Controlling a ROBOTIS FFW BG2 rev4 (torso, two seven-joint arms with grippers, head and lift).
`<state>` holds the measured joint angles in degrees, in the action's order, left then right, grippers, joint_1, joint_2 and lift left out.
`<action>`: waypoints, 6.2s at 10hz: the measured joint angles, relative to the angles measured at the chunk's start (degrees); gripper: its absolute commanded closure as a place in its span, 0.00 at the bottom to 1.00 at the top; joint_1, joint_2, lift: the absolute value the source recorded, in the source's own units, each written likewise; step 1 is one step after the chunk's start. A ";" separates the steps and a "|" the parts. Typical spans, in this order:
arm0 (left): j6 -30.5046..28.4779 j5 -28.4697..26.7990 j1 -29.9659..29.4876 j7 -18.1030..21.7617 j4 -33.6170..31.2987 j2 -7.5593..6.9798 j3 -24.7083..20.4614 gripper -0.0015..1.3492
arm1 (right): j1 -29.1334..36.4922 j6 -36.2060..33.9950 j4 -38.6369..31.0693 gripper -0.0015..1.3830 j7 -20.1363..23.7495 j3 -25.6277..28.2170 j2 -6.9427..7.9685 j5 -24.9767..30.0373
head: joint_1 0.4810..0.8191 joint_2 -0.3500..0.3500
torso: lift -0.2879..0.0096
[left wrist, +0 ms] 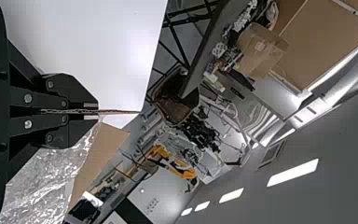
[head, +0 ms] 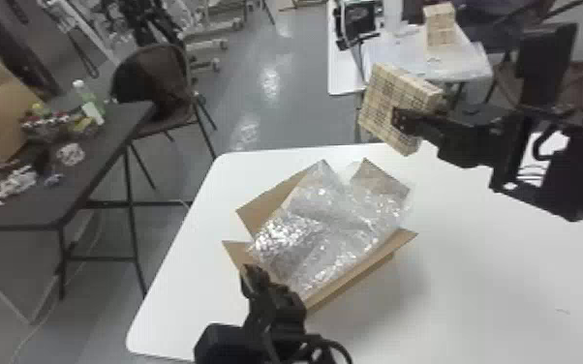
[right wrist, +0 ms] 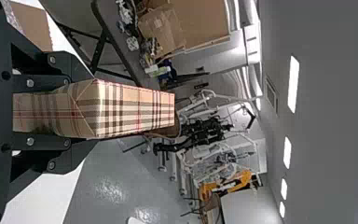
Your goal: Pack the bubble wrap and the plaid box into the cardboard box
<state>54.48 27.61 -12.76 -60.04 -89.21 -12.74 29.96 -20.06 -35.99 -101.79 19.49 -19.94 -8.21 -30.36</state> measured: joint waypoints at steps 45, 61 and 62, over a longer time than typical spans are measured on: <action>12.53 -16.21 2.66 -15.50 10.47 9.64 -19.82 0.39 | 41.00 48.75 9.41 0.18 -12.20 22.22 8.21 9.88 | 0.63 0.83 | 0.63; -37.01 -35.61 -38.26 21.36 -29.14 1.99 -22.18 0.07 | 57.62 40.32 -9.31 0.18 -13.43 22.11 8.21 23.27 | 0.63 0.65 | 0.63; -37.82 -35.51 -38.51 21.27 -29.34 1.12 -21.91 0.08 | 59.03 40.03 -10.27 0.18 -13.30 21.84 8.21 24.50 | 0.63 0.66 | 0.63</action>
<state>16.66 -7.90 -51.27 -38.76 -118.55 -11.62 8.06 38.96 4.04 -112.06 6.19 1.90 0.00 -5.86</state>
